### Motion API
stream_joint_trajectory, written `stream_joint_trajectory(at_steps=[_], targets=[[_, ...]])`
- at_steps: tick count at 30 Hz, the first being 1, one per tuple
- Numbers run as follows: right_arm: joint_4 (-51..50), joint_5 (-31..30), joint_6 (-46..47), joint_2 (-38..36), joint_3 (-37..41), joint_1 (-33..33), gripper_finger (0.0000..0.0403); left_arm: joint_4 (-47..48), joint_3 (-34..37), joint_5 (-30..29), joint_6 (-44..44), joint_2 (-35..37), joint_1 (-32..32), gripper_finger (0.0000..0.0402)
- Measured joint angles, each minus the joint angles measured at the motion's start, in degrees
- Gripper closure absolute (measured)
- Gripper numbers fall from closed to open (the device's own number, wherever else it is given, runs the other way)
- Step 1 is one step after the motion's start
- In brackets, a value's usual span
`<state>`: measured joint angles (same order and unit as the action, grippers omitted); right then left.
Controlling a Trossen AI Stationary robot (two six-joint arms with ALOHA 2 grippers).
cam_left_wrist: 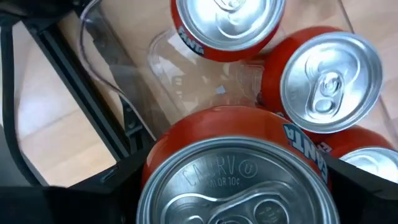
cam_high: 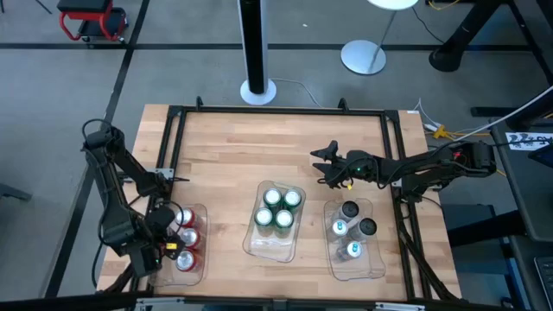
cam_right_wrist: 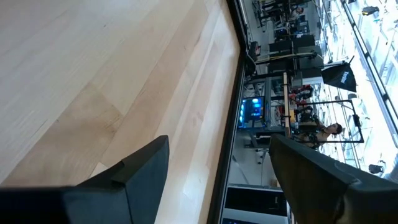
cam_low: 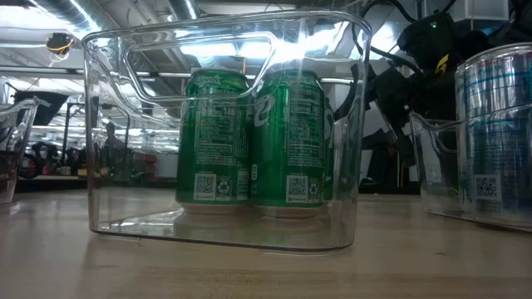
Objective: Sort soda cans
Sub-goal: Put the red soda can into the left transparent bin
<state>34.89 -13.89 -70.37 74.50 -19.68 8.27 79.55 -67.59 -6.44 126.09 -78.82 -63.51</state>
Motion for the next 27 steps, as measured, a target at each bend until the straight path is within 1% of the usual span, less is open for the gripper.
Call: stream_joint_trajectory(at_steps=[4,9,12,21,24,27], targets=[[-0.02,0.0,0.0,0.0,0.0,0.0,0.0125,0.0,0.0,-0.22,-1.63,-2.18,0.0,0.01],[-0.4,0.0,0.0,0.0,0.0,0.0,0.0125,0.11,0.06,-0.59,-1.62,-4.39,0.0,0.01],[-0.48,0.0,0.0,0.0,0.0,0.0,0.0125,-1.05,1.23,-1.1,-2.3,-5.92,-0.02,0.01],[-0.5,0.0,0.0,0.0,-0.02,0.0,0.0125,-13.13,9.88,-1.26,-5.05,-6.87,-0.35,0.01],[-0.5,0.0,0.0,0.0,0.0,0.0,0.0125,-14.74,11.44,-0.82,-6.22,-6.52,-0.31,0.01],[-0.52,0.0,0.0,0.0,-0.01,0.0,0.0125,-14.86,11.58,-0.44,-6.74,-6.52,-0.31,0.0097]])
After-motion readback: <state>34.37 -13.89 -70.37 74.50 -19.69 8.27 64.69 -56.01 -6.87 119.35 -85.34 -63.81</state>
